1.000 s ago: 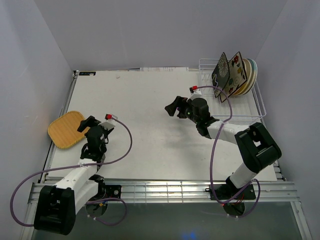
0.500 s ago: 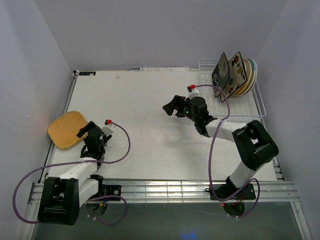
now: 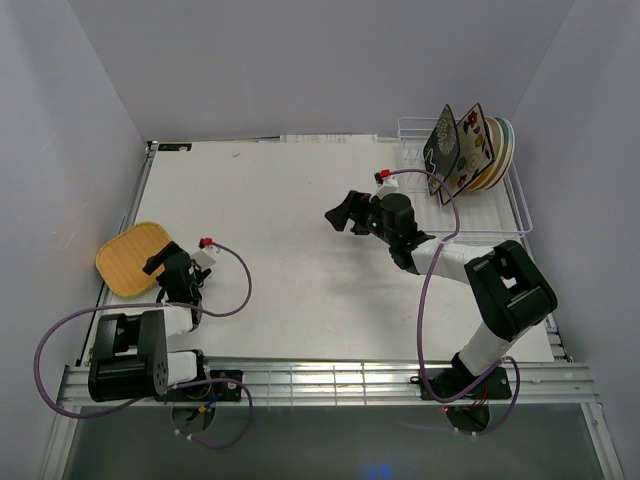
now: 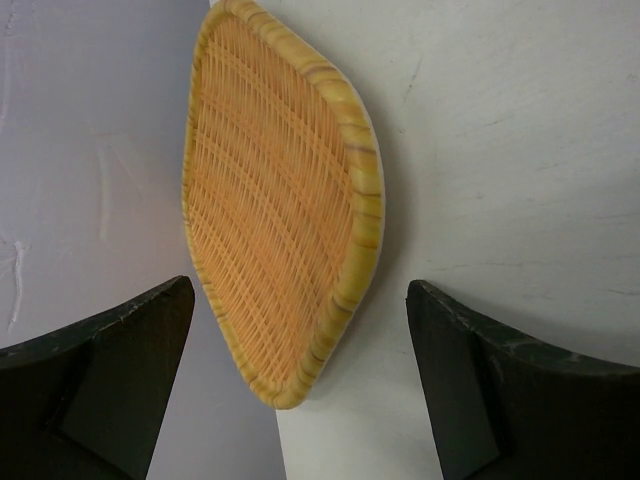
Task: Load the plates into the dish rack
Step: Pick up the plate from the corner of the board.
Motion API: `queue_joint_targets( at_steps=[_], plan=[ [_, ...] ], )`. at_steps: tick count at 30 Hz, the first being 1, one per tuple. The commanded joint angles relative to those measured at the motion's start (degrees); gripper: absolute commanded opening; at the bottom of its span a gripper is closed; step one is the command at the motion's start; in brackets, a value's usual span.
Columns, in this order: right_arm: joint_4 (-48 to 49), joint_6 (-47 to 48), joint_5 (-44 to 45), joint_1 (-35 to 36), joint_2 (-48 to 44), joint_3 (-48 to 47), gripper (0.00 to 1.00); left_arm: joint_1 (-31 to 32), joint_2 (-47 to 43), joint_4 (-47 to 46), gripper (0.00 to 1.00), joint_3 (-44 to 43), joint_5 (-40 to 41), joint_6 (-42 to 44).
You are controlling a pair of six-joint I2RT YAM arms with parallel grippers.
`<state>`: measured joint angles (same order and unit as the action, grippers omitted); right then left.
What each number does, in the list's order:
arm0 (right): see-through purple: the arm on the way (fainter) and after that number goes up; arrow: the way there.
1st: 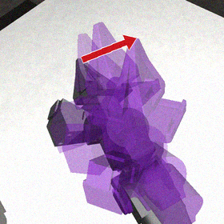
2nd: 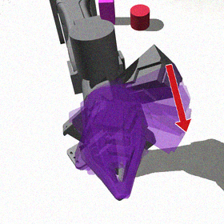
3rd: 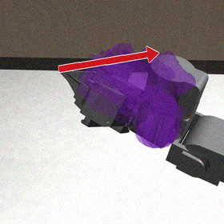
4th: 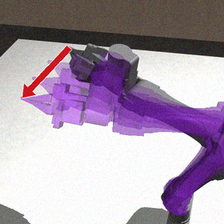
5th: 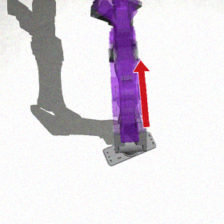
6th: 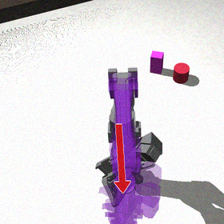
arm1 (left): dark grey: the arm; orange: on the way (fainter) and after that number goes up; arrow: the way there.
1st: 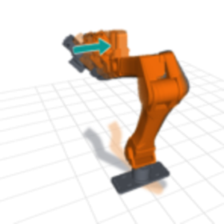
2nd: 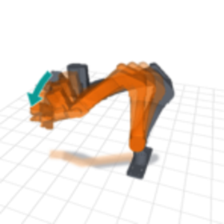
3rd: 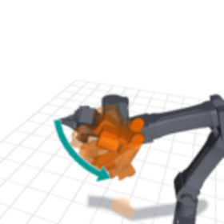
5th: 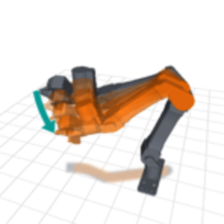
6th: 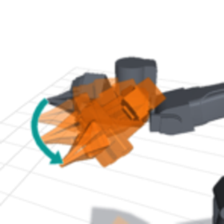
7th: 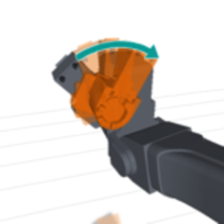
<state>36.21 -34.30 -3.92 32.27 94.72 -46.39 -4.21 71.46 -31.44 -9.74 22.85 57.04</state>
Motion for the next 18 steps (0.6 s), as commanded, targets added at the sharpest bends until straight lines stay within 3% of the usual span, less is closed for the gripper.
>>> queue_joint_targets(
  at_steps=[1,13,17,18],
  plan=[
    [3.26,-0.41,-0.73,0.25,-0.24,-1.42,0.93,-2.03,3.15,-5.64,0.98,0.07,-2.63,2.2],
    [4.05,-1.12,-1.26,0.42,0.47,-1.77,0.93,-6.86,13.35,-17.06,0.97,0.59,-5.62,7.03],
    [4.14,-1.2,-1.18,0.6,0.38,-1.68,0.93,-7.57,15.11,-19.53,0.88,1.12,-6.5,8.35],
    [4.22,-1.2,-1.09,0.6,0.29,-1.6,0.93,-7.57,15.37,-20.14,0.82,1.39,-6.5,8.96]
  ],
)
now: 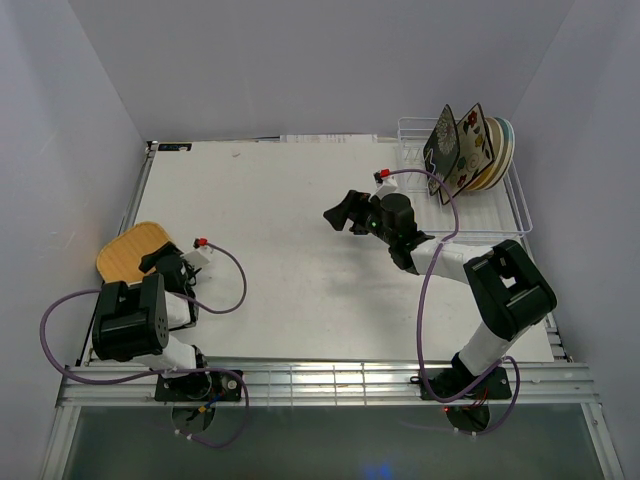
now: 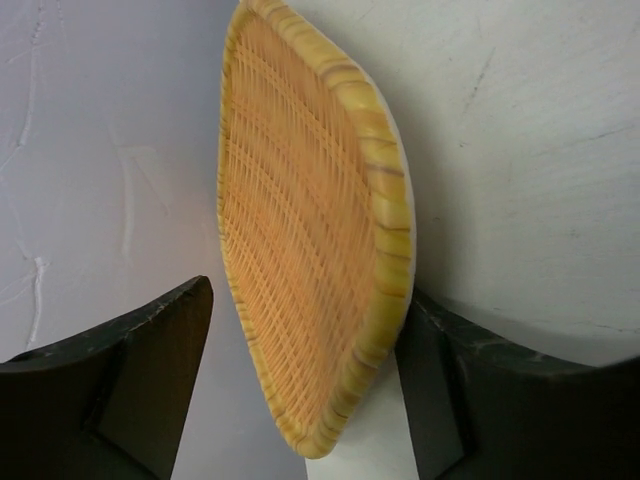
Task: Load the plates into the dish rack
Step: Pick up the plate from the corner of the board.
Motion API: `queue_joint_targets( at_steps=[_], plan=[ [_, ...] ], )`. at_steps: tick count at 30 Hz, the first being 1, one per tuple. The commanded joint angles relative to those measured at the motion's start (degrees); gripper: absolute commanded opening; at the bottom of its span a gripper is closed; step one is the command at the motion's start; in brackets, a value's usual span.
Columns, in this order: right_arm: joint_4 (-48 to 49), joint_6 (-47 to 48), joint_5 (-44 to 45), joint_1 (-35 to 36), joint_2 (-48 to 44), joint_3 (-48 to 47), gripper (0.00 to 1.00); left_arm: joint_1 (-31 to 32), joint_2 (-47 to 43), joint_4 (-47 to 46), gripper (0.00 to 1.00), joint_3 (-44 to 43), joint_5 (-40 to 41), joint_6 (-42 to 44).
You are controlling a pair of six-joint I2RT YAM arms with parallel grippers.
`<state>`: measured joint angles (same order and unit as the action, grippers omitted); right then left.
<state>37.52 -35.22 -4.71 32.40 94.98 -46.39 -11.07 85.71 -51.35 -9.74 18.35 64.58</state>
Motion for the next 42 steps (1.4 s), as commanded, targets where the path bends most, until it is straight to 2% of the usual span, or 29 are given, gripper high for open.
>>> queue_joint_targets(
  at_steps=[1,3,6,9,10,12,14,20,33,42],
  plan=[
    [2.91,-0.29,-0.39,0.38,-0.06,-1.42,0.93,-0.71,1.73,-1.46,0.8,1.82,-2.0,1.69],
    [3.0,-0.37,-0.21,0.38,-0.14,-1.51,0.93,-0.71,1.91,-2.43,0.71,2.35,-2.26,2.13],
    [3.18,-0.37,-0.3,0.47,-0.06,-1.42,0.93,-0.71,1.74,-3.31,0.64,3.14,-2.79,2.13],
    [3.35,-0.46,-0.3,0.47,-0.06,-1.42,0.93,-0.71,0.25,-3.23,0.44,4.11,-3.67,2.13],
    [3.44,-0.46,-0.39,0.56,0.12,-1.42,0.93,-0.71,-0.19,-3.23,0.25,4.29,-3.93,2.22],
    [3.53,-0.55,-0.39,0.47,0.2,-1.42,0.93,-0.71,-2.03,-3.32,0.12,4.9,-4.11,2.4],
    [3.7,-0.64,-0.56,0.56,0.29,-1.51,0.93,-0.71,-3.61,-3.05,0.07,5.17,-4.2,2.66],
    [3.88,-0.72,-0.91,0.64,0.38,-1.51,0.93,-0.53,-12.05,-0.16,0.0,5.87,-4.72,3.36],
    [4.67,-0.46,-2.23,0.64,-0.06,-1.07,0.93,0.87,-29.63,7.31,0.0,3.76,-3.76,7.58],
    [3.79,-2.75,-9.43,0.64,1.44,-3.62,0.94,4.91,-38.68,12.59,0.0,3.15,-13.59,0.73]
  ],
)
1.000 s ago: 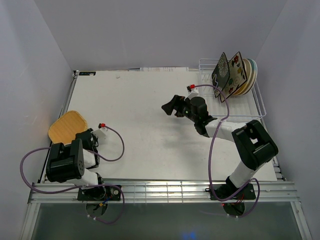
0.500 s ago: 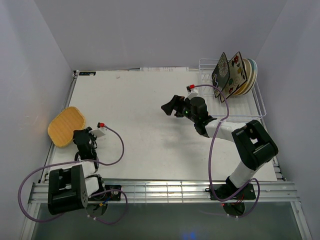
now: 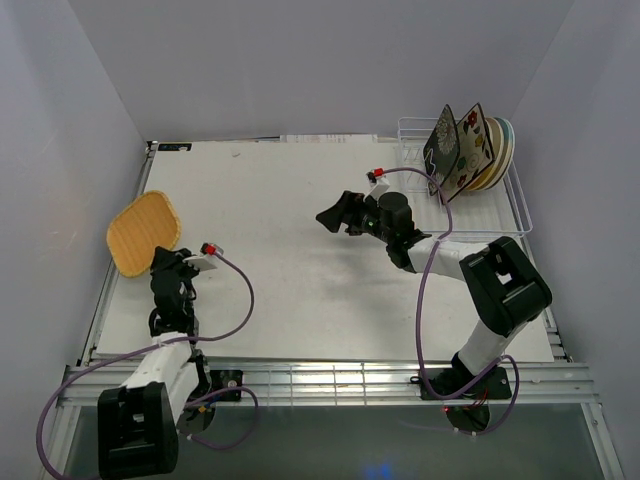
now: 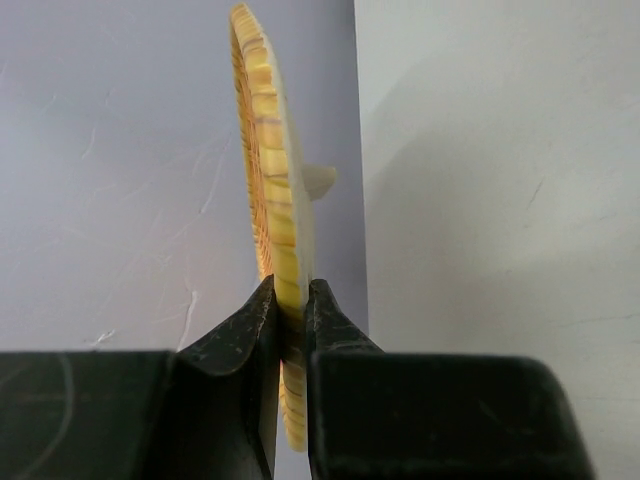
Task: Load the plates into the dish rack
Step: Pick up the plate from the corner of the board.
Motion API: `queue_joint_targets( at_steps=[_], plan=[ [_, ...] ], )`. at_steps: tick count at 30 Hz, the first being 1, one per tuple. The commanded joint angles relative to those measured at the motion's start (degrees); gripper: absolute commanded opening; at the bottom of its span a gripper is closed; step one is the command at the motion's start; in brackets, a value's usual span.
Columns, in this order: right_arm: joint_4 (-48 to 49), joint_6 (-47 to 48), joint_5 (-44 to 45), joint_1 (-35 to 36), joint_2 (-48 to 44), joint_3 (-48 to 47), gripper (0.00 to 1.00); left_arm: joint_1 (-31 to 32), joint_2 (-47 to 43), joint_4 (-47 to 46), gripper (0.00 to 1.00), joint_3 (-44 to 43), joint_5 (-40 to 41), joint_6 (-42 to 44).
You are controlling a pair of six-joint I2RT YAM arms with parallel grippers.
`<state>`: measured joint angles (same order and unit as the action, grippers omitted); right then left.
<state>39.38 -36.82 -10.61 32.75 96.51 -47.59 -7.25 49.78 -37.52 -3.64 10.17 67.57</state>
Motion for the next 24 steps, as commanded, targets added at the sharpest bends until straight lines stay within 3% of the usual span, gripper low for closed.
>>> queue_joint_targets(
  at_steps=[1,11,19,24],
  plan=[
    [2.02,-1.41,-4.23,0.29,-0.27,-2.33,0.94,2.05,-2.93,-1.16,0.0,-2.87,-6.21,-2.7],
    [6.05,-4.75,-11.71,-0.14,-0.18,-1.89,0.96,15.32,-1.09,-1.24,0.0,-4.18,-10.17,-9.91],
    [12.21,-12.04,-14.17,-0.76,1.4,-0.13,0.9,20.95,-2.06,-2.12,0.0,-2.34,-20.53,-12.99],
    [12.66,-15.21,-13.03,-0.76,2.54,0.05,0.89,24.73,2.15,-10.62,0.0,0.12,-19.23,-11.59]
  ],
)
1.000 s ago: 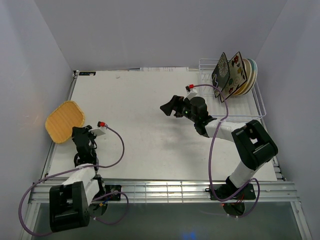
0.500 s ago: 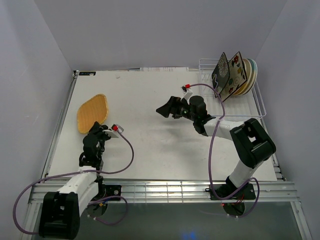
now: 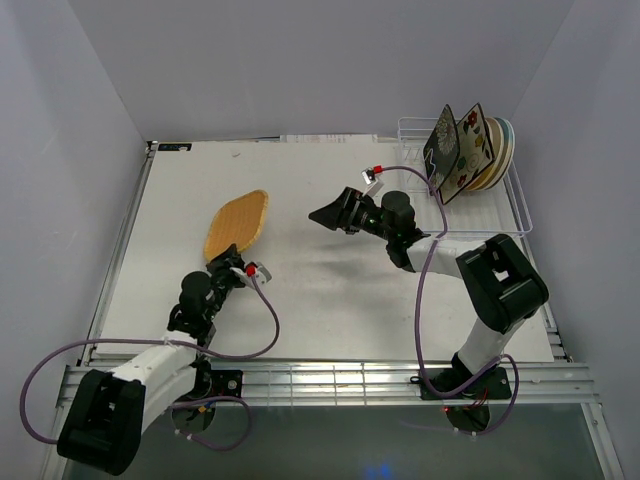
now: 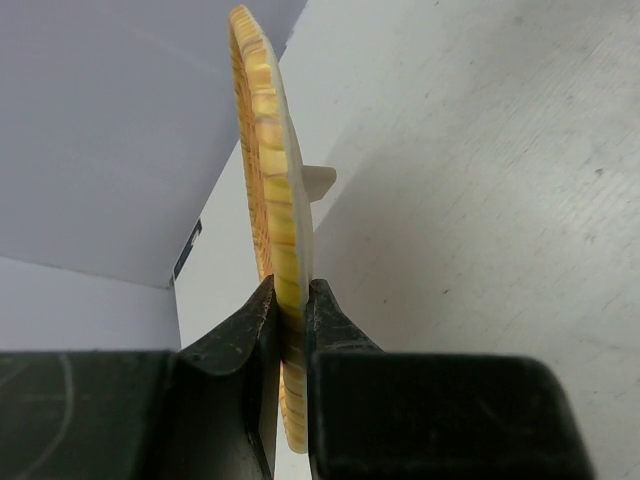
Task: Load the plates into the dish rack
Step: Pick up the plate from the corner of the board.
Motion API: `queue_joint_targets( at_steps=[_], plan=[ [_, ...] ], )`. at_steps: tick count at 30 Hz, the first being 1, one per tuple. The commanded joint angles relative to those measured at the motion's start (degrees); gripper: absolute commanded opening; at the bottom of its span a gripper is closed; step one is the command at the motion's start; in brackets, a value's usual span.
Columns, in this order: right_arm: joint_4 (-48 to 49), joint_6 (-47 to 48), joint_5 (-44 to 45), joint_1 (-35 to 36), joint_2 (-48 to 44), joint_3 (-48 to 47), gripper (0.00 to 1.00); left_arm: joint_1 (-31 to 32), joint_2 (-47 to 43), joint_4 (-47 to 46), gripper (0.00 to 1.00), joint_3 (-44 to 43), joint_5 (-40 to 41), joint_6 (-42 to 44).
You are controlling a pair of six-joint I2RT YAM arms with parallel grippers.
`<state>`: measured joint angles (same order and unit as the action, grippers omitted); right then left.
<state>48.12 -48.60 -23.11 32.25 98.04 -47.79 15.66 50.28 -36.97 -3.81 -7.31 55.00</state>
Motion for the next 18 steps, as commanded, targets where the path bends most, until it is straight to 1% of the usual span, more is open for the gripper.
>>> queue_joint_targets(
  at_steps=[1,5,6,8,9,11,12,15,18],
  plan=[
    [2.78,-4.39,-0.09,-0.17,1.36,-0.11,0.89,3.05,2.71,-12.32,0.0,0.3,-0.26,1.24],
    [1.27,-6.67,-1.58,-0.17,3.73,-2.65,0.89,7.09,8.42,-19.52,0.0,0.82,3.78,3.61],
    [1.89,-7.55,-2.28,-0.17,4.96,-3.27,0.89,7.97,9.56,-23.63,0.0,1.09,4.49,5.01],
    [4.16,-9.83,-3.69,-0.17,6.11,-3.54,0.89,10.44,13.6,-28.39,0.0,2.23,6.59,6.43],
    [4.52,-10.63,-3.87,-0.17,7.07,-3.89,0.89,11.92,15.09,-33.47,0.0,2.49,8.87,7.82],
    [4.79,-11.08,-3.87,-0.17,7.6,-3.98,0.88,12.99,19.82,-38.41,0.0,3.11,10.73,9.76],
    [4.71,-11.34,-3.69,-0.08,7.78,-3.98,0.88,13.51,21.59,-43.4,0.0,3.2,12.31,10.82],
    [4.7,-11.43,-2.99,-0.17,7.96,-3.98,0.87,15.71,28.54,-51.15,0.0,3.73,14.16,15.12],
    [5.05,-11.69,-3.16,-0.17,8.31,-4.06,0.86,17.65,32.5,-53.73,0.0,3.03,16.97,16.36]
  ],
)
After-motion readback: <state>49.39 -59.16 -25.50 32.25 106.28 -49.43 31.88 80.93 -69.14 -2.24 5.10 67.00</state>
